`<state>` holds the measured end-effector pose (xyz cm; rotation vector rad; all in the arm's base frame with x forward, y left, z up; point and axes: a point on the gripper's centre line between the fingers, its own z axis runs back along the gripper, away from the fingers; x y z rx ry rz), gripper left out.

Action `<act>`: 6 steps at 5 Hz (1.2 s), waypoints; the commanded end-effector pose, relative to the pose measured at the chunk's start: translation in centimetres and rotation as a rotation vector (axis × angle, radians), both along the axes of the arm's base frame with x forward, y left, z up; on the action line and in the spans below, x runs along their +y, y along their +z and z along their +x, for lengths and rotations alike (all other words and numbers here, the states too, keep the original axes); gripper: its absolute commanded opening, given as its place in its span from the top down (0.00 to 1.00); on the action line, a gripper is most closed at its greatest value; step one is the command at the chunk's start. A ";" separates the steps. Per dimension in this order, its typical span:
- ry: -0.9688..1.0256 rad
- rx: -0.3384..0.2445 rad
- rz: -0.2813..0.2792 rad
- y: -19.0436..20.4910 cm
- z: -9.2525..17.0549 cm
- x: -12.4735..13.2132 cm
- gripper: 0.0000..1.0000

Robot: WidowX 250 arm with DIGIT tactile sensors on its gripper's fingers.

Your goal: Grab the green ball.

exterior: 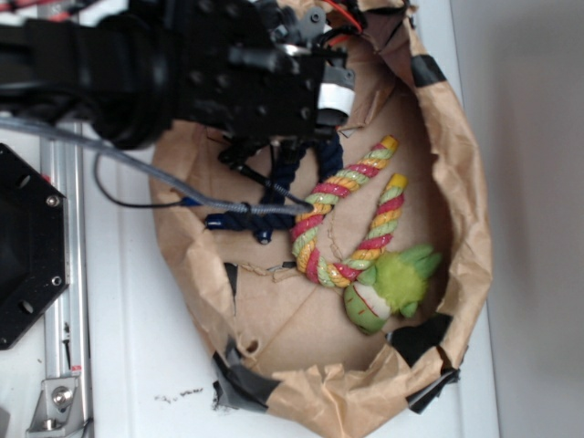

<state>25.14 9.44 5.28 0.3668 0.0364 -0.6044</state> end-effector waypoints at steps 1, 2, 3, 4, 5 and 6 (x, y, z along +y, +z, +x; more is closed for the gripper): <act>-0.023 -0.063 -0.010 2.0 1.4 -0.2 0.02; -0.008 -0.035 0.001 0.4 1.7 0.4 0.03; -0.004 -0.007 -0.006 -1.3 1.9 0.3 0.02; -0.006 0.014 -0.020 -2.2 1.7 -0.2 0.03; 0.003 0.042 -0.006 -3.5 1.5 -0.2 0.06; 0.016 0.040 -0.016 -3.7 1.5 -0.5 1.00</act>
